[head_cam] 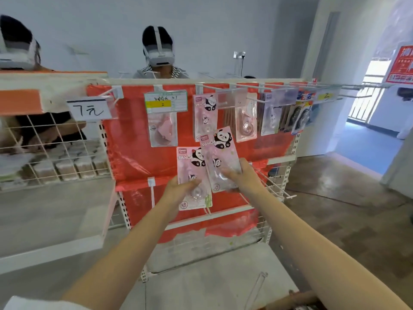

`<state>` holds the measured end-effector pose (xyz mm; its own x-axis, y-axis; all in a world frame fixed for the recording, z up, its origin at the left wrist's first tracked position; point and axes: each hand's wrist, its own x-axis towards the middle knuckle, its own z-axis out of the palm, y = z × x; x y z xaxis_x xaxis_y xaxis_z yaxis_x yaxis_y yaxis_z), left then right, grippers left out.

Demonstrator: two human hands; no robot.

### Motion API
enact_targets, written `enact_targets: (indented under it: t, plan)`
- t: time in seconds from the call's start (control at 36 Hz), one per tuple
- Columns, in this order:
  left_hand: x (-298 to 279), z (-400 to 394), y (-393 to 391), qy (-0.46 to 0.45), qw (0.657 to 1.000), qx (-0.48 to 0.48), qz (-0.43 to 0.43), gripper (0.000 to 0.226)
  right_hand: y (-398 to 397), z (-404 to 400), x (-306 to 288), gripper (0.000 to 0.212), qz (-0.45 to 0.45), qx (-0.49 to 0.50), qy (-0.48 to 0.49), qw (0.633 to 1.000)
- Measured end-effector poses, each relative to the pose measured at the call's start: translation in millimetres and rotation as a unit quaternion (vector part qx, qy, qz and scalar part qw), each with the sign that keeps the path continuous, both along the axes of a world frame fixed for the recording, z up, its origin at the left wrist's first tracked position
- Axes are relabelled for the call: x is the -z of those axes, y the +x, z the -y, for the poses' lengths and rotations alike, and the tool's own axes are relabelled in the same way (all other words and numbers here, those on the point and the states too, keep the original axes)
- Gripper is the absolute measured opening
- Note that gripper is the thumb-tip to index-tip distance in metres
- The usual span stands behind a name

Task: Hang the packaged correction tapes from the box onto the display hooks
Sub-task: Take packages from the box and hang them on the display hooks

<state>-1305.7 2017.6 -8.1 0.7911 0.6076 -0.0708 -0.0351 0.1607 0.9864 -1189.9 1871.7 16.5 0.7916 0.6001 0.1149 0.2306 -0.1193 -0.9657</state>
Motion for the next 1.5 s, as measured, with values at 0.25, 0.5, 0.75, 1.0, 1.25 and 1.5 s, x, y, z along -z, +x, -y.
enact_targets:
  t: [0.25,0.5,0.75,1.0,1.25,1.5]
  plan:
    - [-29,-6,-4,0.026,0.999,0.01,0.041,0.028,4,-16,-43,0.022,0.045,0.008,0.093,0.995]
    - [-40,-3,0,0.021,0.999,0.012,0.047,0.028,11,-9,-41,0.039,0.015,0.018,0.122,0.992]
    - [-45,6,8,0.012,0.998,-0.011,0.057,0.048,16,0,-45,0.035,0.005,0.017,0.122,0.992]
    - [-40,2,17,-0.006,0.998,-0.036,0.052,0.041,31,-8,-43,0.059,0.042,-0.004,0.064,0.997]
    - [-41,0,33,0.006,0.997,-0.077,0.009,0.018,58,-30,-44,0.047,0.102,0.005,-0.062,0.993]
    - [-44,-5,47,0.06,0.99,-0.115,-0.047,0.03,92,-59,-57,0.027,0.115,-0.065,-0.108,0.985]
